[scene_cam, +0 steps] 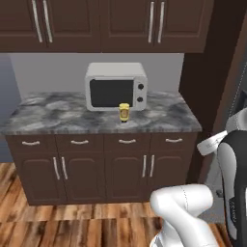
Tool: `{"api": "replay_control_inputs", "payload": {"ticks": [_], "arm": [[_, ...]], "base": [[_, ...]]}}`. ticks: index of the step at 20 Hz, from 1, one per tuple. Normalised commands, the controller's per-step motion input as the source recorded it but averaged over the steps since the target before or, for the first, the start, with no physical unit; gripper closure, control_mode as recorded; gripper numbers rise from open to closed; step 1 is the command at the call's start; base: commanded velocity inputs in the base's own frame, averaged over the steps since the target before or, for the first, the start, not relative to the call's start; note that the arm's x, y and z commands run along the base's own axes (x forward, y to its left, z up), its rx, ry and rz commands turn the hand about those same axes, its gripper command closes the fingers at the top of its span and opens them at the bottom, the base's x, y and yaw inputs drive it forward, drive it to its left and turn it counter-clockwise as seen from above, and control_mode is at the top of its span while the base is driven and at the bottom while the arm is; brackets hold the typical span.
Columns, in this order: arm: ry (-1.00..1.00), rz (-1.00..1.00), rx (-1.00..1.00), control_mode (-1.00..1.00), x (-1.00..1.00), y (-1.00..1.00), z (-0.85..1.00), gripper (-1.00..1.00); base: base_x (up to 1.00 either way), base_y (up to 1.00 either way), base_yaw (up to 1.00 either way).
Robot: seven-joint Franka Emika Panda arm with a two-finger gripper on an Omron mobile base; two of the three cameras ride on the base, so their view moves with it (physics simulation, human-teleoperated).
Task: Place the mustard and mayonnaise from the counter to the top shelf of the fridge. If the existing items in the fridge are on the top shelf, move them to other shelves.
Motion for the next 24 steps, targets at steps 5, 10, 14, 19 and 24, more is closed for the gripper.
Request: {"api": "replay_control_inputs", "payload": {"ticks": [5, 10, 14, 19, 24], "arm": [[0.00, 0.00, 0.00, 1.00, 0.00, 0.00, 0.00, -1.00], [0.00, 0.00, 0.00, 1.00, 0.00, 0.00, 0.00, -1.00], [0.00, 0.00, 0.00, 1.00, 0.00, 0.00, 0.00, -1.00], [0.00, 0.00, 0.00, 1.00, 0.00, 0.00, 0.00, -1.00], [0.00, 0.00, 0.00, 1.00, 0.00, 0.00, 0.00, -1.00]], "base": [[1.00, 0.23, -0.03], [0.91, -0.01, 0.06], [0.56, 0.05, 0.12], [0.13, 0.51, 0.03], [0.06, 0.80, 0.00]]}}
